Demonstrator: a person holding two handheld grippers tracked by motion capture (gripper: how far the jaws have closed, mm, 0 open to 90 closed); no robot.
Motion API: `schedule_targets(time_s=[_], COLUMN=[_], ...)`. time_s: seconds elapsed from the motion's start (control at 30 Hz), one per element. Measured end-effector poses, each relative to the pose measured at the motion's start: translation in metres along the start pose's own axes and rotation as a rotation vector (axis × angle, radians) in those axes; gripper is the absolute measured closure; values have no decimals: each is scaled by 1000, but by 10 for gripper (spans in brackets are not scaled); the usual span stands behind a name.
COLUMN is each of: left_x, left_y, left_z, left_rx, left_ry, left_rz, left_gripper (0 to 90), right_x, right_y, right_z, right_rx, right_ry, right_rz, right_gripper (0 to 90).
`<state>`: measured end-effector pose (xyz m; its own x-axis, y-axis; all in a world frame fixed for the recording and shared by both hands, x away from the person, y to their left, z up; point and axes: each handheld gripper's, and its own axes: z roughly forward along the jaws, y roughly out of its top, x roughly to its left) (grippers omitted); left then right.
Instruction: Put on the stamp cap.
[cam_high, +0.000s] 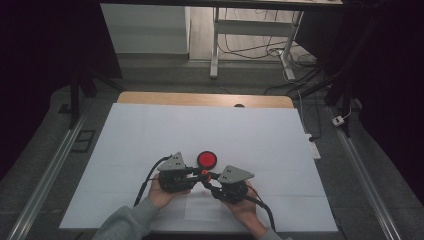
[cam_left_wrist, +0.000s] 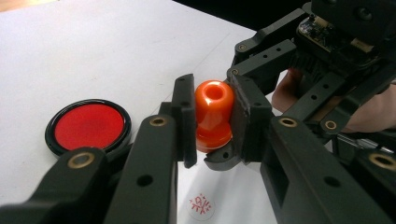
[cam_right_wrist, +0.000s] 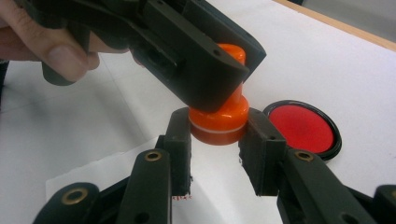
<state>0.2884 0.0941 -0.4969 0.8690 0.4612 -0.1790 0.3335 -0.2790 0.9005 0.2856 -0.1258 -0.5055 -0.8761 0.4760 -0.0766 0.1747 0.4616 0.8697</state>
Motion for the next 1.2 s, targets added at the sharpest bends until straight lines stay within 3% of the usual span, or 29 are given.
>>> schedule_targets(time_s=[0.13, 0.37, 0.67, 1.2], left_x=[-4, 0, -1, 5], left_y=[-2, 2, 5, 7], left_z=[3, 0, 0, -8], left_rx=[10, 5, 4, -22], left_ry=[28, 4, 10, 25], left_rz=[23, 6, 16, 2], left_gripper=[727, 725, 723, 723], right_x=[0, -3, -5, -8], right_y=[-1, -1, -1, -4], right_z=[1, 0, -1, -3], right_rx=[12, -8, -17, -11], right_ry=[9, 17, 25, 7], right_rz=[19, 18, 33, 35], right_gripper=[649, 647, 631, 519])
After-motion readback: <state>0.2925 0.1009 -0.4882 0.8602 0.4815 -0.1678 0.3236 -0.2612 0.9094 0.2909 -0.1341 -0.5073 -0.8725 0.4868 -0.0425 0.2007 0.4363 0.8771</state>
